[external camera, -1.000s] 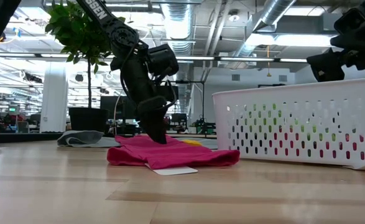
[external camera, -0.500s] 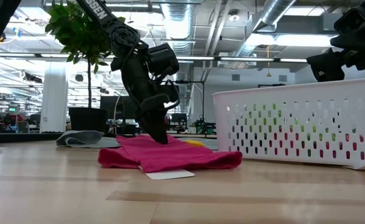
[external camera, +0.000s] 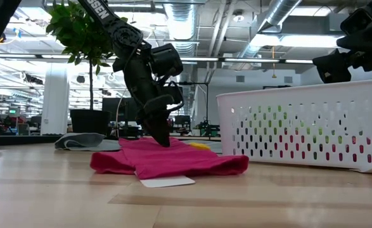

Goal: Pick and placing Produce into tupperware
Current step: Put the blueberry into the white bin

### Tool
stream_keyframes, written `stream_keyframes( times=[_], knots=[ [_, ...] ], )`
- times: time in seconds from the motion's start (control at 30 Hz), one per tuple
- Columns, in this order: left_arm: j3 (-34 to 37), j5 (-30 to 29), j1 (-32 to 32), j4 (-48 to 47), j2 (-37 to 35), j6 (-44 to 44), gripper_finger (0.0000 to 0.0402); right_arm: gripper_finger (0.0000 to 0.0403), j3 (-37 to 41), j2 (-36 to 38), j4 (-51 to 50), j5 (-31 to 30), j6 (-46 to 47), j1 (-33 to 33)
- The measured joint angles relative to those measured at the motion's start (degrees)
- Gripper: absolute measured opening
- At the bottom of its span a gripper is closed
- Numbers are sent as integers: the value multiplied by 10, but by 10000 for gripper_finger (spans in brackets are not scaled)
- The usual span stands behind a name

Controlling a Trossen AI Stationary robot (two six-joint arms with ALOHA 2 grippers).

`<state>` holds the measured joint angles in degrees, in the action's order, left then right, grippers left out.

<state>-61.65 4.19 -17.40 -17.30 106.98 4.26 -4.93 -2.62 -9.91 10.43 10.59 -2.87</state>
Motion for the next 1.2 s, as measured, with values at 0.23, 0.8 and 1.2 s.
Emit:
stream_keyframes(
  times=[0.23,0.8,1.2],
  knots=[
    [0,-4,7,0,0,3,70,265,0,0,0,0,0,0],
    [-13,-9,23,-13,-34,11,57,265,0,0,-1,0,0,0],
    [-97,-2,105,-25,-34,-44,57,265,0,0,-2,0,0,0]
  ],
)
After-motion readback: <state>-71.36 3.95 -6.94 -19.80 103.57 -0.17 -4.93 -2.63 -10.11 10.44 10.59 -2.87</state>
